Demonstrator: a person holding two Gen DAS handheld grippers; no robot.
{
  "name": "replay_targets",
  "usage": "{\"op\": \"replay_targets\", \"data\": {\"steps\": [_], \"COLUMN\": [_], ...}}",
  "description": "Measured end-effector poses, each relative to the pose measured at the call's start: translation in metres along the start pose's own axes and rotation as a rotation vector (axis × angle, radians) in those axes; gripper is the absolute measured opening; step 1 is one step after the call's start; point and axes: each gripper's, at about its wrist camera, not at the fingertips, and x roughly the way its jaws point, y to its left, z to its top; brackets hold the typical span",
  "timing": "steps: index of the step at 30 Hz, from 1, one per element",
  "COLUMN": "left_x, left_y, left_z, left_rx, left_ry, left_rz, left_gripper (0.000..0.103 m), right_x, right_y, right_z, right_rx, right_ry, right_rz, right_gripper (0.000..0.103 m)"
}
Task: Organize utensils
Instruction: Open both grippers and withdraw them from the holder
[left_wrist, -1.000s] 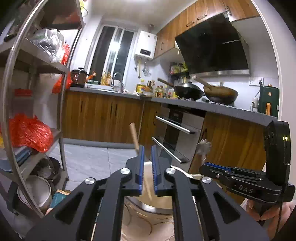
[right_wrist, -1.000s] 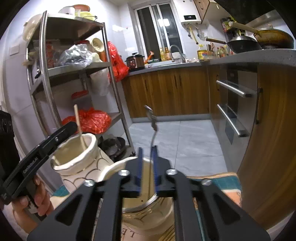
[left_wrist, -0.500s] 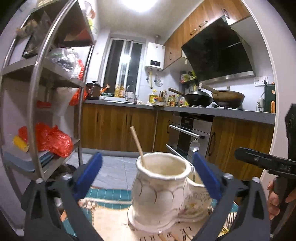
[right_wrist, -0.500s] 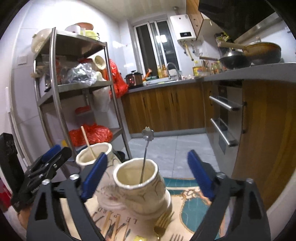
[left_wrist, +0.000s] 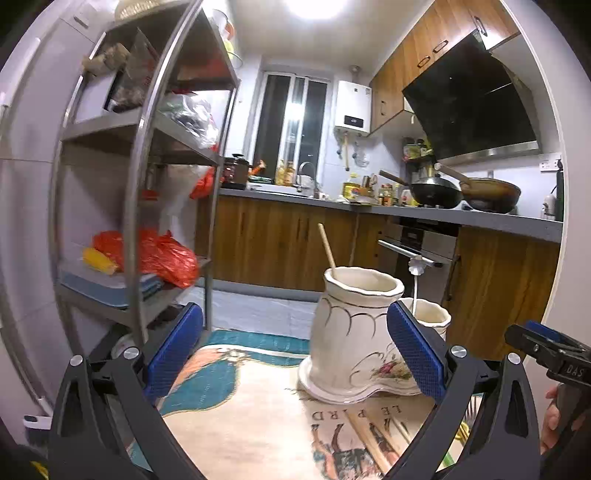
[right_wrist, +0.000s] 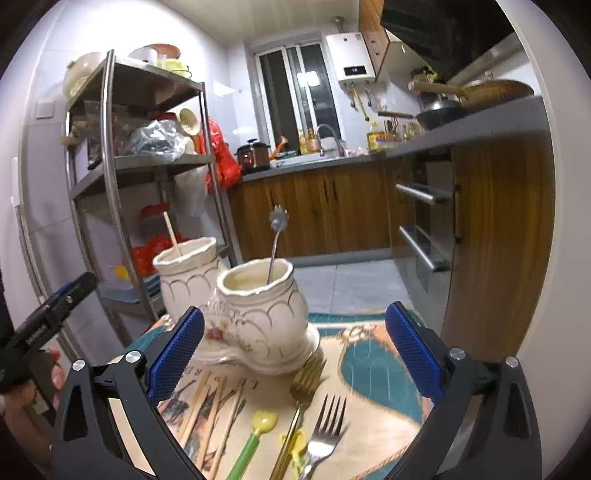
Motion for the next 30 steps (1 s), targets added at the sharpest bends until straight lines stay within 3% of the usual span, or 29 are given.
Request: {"op": "replay_targets", "data": {"steps": [10, 30], "left_x": [-0.039, -0.093], "left_y": [0.006, 0.028], "left_z": [0.004, 0.018], "left_rx": [0.048, 0.060], "left_ry": [0.042, 0.068], "left_rz": [0.077, 0.212], "left_gripper": [0.098, 0.098], "right_x": [-0.006, -0.014], "right_y": [0.003, 0.047], "right_z": [-0.005, -0.010], "right_rx": [0.074, 0.031], "right_ry": [0.027, 0.052], "right_rz": [0.042, 0.152], "right_gripper": [0.098, 0.098]}}
